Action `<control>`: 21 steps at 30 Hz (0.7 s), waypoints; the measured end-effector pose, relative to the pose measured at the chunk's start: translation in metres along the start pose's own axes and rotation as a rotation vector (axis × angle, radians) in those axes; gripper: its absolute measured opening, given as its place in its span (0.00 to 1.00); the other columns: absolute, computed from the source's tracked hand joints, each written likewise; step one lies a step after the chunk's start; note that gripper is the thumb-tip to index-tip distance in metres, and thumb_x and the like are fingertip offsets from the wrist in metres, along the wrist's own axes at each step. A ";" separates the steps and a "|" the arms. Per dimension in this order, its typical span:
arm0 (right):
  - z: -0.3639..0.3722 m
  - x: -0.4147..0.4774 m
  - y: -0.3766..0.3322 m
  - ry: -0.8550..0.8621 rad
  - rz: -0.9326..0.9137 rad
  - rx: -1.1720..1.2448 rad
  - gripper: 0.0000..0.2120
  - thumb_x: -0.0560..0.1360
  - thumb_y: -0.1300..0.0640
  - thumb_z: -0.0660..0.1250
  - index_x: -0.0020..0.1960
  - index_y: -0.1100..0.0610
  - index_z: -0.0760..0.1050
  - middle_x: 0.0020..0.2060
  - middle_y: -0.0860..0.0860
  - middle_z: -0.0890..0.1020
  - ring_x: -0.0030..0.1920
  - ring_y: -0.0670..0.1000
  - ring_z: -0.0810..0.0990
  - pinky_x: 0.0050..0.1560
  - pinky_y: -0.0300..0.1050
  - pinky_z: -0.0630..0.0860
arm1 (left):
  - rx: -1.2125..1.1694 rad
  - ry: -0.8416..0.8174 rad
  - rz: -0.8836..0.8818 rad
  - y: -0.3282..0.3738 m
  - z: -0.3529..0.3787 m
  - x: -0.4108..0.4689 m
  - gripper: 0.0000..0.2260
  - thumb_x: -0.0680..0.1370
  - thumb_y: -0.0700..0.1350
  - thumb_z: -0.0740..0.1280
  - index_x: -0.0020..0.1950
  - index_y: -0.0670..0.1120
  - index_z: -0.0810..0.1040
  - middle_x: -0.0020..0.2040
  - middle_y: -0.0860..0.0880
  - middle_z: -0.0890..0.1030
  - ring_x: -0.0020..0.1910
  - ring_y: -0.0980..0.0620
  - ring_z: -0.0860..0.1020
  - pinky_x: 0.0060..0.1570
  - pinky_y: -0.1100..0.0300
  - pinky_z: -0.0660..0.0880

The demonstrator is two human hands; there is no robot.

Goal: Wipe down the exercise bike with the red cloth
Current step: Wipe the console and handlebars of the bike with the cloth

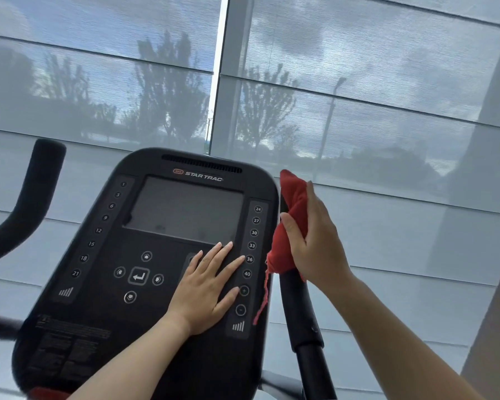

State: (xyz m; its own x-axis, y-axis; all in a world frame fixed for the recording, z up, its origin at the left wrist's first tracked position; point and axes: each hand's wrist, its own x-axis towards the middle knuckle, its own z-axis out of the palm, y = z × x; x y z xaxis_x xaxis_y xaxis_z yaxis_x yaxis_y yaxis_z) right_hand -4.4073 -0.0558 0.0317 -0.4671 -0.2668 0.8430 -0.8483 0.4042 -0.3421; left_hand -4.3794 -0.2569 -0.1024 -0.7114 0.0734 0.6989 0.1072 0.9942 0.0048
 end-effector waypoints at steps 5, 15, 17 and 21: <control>-0.007 -0.021 0.010 -0.041 0.013 0.037 0.29 0.77 0.53 0.63 0.75 0.55 0.57 0.59 0.45 0.72 0.57 0.39 0.70 0.56 0.20 0.60 | -0.010 0.011 0.005 0.001 -0.002 0.001 0.25 0.79 0.59 0.53 0.76 0.56 0.60 0.78 0.52 0.57 0.77 0.53 0.51 0.73 0.52 0.47; -0.008 -0.015 0.009 -0.053 0.079 0.106 0.27 0.77 0.52 0.63 0.74 0.53 0.60 0.61 0.47 0.75 0.60 0.45 0.74 0.59 0.29 0.67 | -0.005 0.010 -0.001 0.001 -0.001 0.000 0.25 0.79 0.59 0.52 0.76 0.56 0.60 0.78 0.52 0.57 0.77 0.53 0.51 0.74 0.52 0.47; -0.017 -0.003 0.007 -0.046 0.053 0.099 0.25 0.77 0.53 0.63 0.72 0.54 0.63 0.60 0.48 0.76 0.58 0.44 0.74 0.56 0.24 0.65 | -0.008 0.007 0.000 0.002 -0.002 0.001 0.25 0.79 0.59 0.51 0.76 0.56 0.60 0.78 0.52 0.56 0.77 0.53 0.50 0.74 0.52 0.47; -0.026 0.046 -0.014 -0.148 -0.063 -0.033 0.21 0.78 0.52 0.62 0.69 0.55 0.66 0.59 0.48 0.75 0.57 0.44 0.72 0.58 0.31 0.64 | -0.010 -0.002 0.000 0.002 -0.003 -0.001 0.25 0.79 0.60 0.50 0.76 0.57 0.58 0.78 0.52 0.54 0.77 0.54 0.48 0.74 0.53 0.44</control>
State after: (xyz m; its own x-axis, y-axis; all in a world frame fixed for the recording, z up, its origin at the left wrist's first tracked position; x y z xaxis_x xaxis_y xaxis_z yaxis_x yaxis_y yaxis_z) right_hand -4.4105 -0.0507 0.0863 -0.4466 -0.4176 0.7913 -0.8696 0.4107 -0.2741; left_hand -4.3766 -0.2556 -0.1005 -0.7130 0.0731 0.6974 0.1139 0.9934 0.0123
